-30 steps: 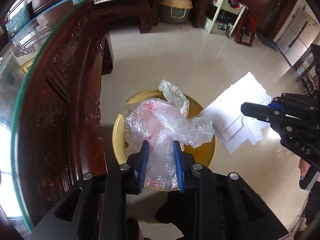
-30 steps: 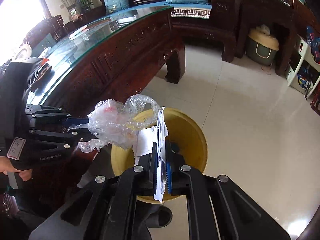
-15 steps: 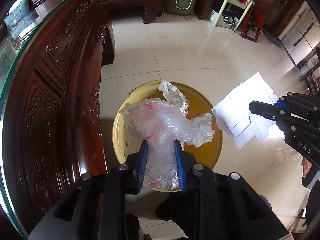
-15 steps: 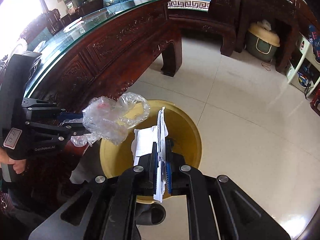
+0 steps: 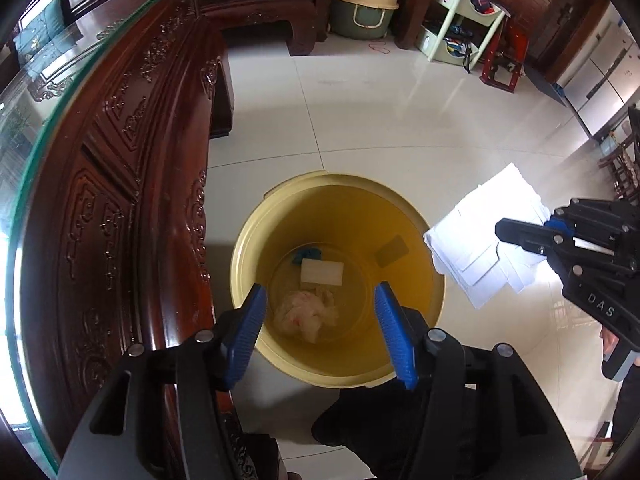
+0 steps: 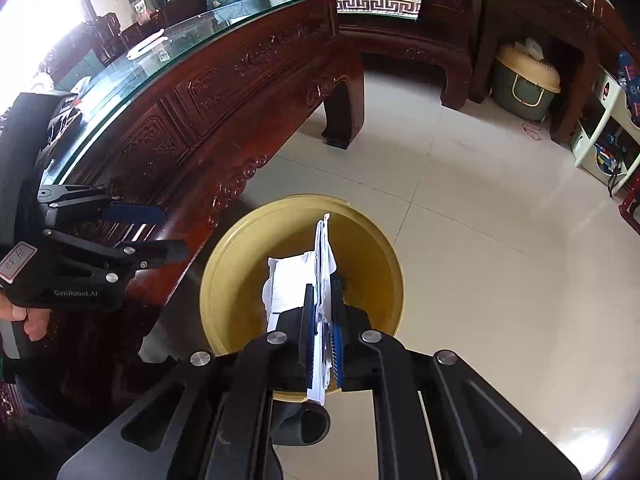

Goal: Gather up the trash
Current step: 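Open the left gripper to drop the bag, then the right to drop the cards, then move both grippers back toward the table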

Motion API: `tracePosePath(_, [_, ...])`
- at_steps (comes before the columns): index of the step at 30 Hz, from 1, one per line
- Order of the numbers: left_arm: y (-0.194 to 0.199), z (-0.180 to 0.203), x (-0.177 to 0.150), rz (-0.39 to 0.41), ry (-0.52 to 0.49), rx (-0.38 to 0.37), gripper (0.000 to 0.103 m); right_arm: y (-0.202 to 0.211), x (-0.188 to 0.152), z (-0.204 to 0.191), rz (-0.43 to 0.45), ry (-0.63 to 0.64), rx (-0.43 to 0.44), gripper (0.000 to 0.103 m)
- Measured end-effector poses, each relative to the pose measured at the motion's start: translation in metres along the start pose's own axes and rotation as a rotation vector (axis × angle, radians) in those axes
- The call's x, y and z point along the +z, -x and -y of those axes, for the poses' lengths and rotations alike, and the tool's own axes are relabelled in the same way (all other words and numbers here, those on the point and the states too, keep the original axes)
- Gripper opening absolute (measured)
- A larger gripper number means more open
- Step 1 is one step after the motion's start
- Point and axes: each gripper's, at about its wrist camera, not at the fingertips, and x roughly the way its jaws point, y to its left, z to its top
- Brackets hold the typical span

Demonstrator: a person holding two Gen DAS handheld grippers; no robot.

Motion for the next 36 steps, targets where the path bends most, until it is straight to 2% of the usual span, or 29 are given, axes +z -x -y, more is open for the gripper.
tracePosePath(15, [0.015, -0.009, 0.000, 0.051, 0.013, 0.046, 0.056, -0.001, 0.006, -0.011, -0.005, 0.028, -0.005, 0.007])
tracePosePath(20, [0.015, -0.015, -0.001, 0.043, 0.032, 0.053, 0.057, -0.004, 0.007, -0.016, -0.018, 0.039, -0.005, 0.008])
tracePosePath(22, [0.015, -0.016, 0.000, 0.039, 0.040, 0.050, 0.057, -0.007, 0.007, -0.018, -0.042, 0.049, -0.004, 0.012])
tracePosePath(23, [0.016, -0.016, 0.001, 0.041, 0.041, 0.050, 0.057, -0.008, 0.008, -0.020, -0.053, 0.056, -0.004, 0.026])
tracePosePath(24, [0.016, -0.016, 0.001, 0.043, 0.039, 0.051, 0.057, -0.009, 0.008, -0.021, -0.062, 0.059, -0.009, 0.047])
tracePosePath(25, [0.016, -0.016, 0.001, 0.046, 0.037, 0.053, 0.057, -0.009, 0.008, -0.022, -0.061, 0.060, -0.021, 0.051])
tracePosePath(36, [0.019, -0.016, 0.001, 0.052, 0.045, 0.050, 0.057, -0.007, 0.006, -0.030, -0.063, 0.088, -0.042, 0.050])
